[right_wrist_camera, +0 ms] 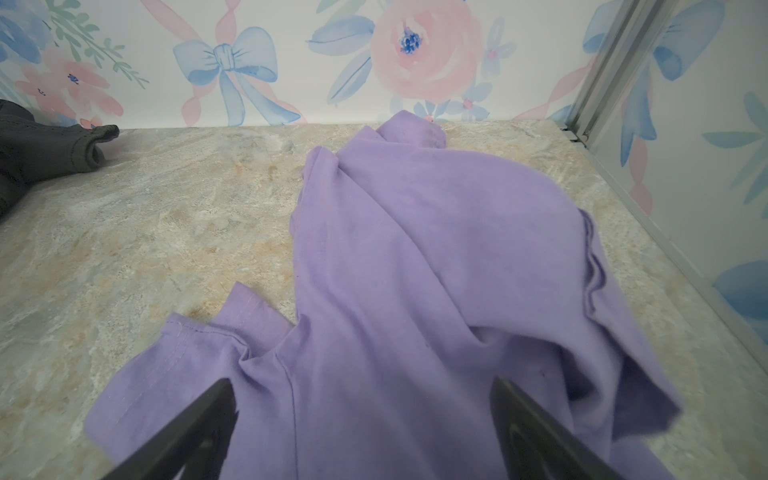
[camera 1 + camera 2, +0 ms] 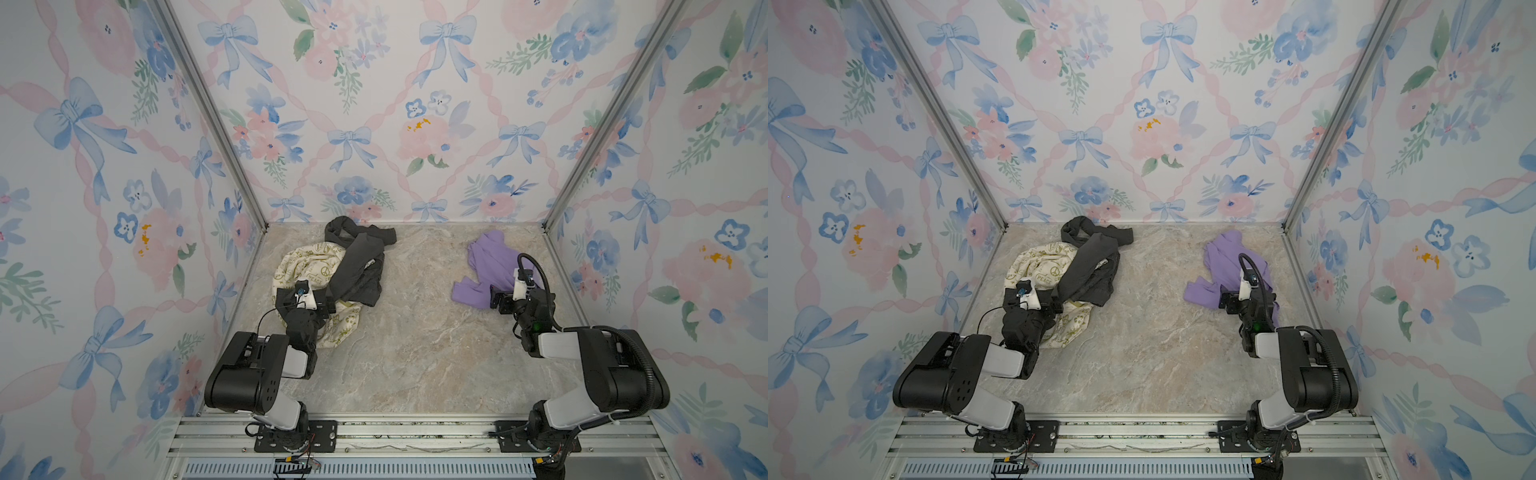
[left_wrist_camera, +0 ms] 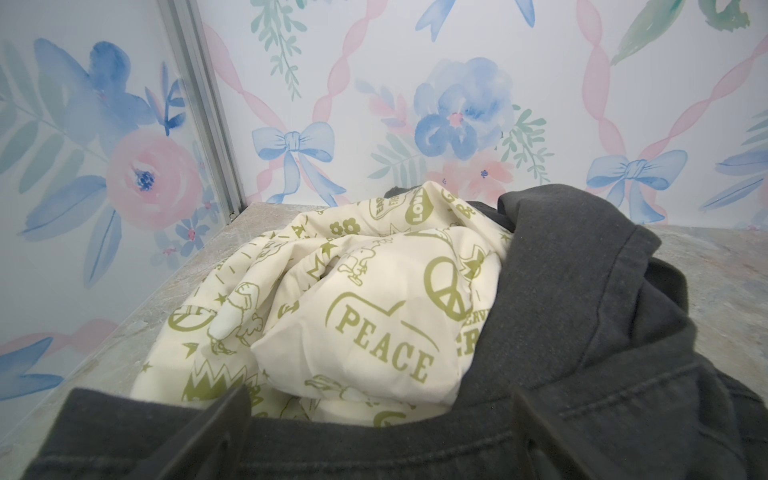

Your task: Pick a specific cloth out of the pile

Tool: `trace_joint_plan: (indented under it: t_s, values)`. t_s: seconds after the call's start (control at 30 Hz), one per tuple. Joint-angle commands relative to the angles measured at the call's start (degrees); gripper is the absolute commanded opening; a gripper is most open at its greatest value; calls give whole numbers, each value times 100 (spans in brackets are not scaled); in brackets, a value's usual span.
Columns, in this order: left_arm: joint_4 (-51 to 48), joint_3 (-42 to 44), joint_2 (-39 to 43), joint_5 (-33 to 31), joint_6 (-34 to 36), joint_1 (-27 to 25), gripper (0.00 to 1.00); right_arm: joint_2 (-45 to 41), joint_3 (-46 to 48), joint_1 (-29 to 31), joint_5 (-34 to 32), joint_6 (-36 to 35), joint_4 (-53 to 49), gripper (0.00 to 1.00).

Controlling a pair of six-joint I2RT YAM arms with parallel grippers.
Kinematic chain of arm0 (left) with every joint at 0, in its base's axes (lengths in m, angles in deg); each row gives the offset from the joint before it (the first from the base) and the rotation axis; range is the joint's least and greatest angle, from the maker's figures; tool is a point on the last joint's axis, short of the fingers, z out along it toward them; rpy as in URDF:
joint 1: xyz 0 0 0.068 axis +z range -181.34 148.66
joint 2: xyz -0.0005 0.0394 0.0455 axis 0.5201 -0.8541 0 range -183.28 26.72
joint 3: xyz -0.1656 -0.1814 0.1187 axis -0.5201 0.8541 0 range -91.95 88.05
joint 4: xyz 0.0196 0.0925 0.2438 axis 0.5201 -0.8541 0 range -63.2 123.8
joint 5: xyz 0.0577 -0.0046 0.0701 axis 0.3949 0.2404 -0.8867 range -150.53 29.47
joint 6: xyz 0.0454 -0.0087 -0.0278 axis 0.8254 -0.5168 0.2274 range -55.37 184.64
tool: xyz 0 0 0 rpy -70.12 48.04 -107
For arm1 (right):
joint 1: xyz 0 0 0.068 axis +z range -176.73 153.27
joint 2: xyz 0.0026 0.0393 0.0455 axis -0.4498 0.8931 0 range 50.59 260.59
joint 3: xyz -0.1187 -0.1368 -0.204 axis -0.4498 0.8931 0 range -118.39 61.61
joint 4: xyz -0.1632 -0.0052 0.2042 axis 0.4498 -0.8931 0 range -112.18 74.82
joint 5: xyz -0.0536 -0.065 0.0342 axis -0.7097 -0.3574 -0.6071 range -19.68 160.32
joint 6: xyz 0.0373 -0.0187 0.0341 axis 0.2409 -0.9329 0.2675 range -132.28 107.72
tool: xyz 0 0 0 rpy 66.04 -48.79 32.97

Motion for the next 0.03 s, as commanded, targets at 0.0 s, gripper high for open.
trace_joint_plan:
  t_s: [0.0]
  values:
    - [87, 46, -53, 18, 124, -13, 98, 34, 50, 54, -79, -78, 181, 97]
